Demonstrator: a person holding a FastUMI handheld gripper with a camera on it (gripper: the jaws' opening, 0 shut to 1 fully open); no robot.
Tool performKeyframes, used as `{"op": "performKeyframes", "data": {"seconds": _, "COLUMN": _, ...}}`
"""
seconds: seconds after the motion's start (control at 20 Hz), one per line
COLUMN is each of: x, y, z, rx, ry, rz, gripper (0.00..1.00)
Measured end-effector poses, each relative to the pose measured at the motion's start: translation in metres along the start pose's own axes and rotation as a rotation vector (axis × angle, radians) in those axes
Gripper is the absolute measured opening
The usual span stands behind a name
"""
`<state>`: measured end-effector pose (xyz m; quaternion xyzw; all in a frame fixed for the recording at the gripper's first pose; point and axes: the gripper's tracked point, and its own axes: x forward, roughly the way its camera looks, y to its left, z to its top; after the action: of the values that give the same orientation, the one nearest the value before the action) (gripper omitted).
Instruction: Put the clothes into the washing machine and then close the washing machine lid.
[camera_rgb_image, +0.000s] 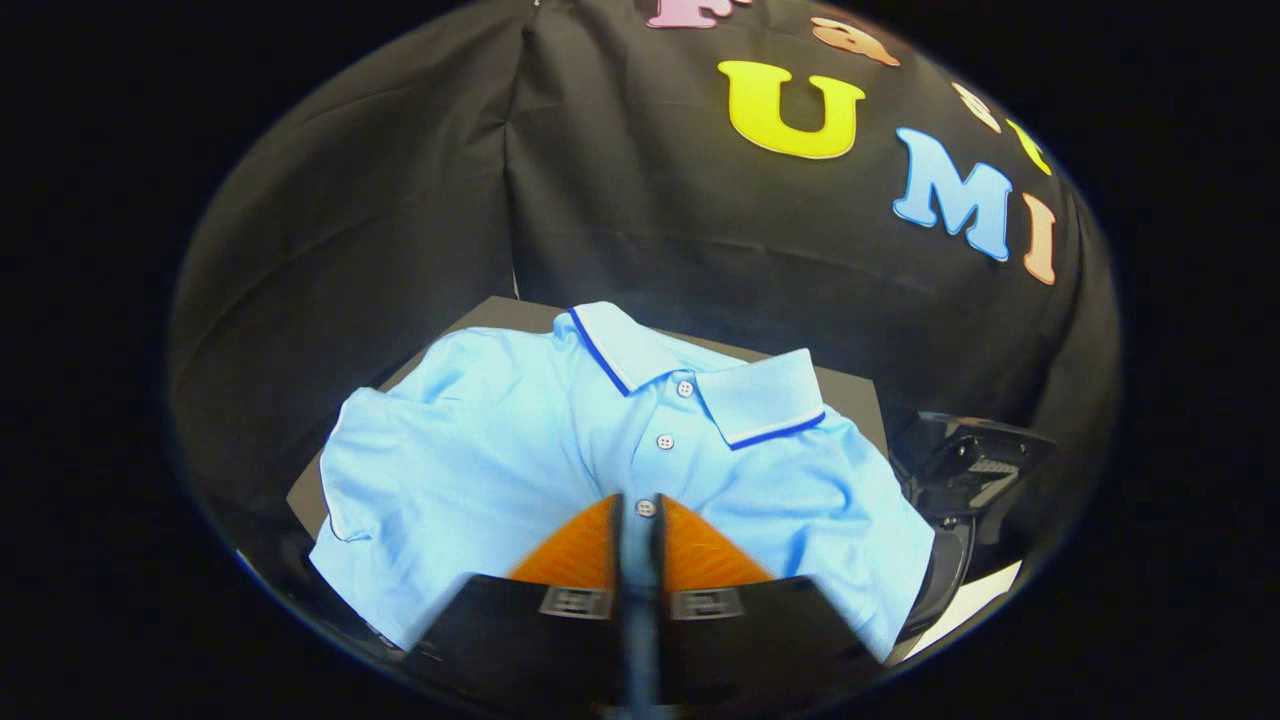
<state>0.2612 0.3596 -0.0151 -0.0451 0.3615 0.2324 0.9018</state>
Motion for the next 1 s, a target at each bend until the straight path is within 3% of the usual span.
{"op": "performKeyframes", "data": {"seconds": 0.1, "x": 0.000, "y": 0.002, "z": 0.005, "rx": 0.018, "ry": -0.010, "rz": 0.015, "gripper": 0.02}}
{"op": "performKeyframes", "data": {"seconds": 0.55, "x": -0.038, "y": -0.007, "z": 0.035, "rx": 0.060, "ry": -0.109, "rz": 0.062, "gripper": 0.02}}
{"op": "performKeyframes", "data": {"seconds": 1.0, "x": -0.083, "y": -0.047, "z": 0.065, "rx": 0.084, "ry": -0.193, "rz": 0.112, "gripper": 0.02}}
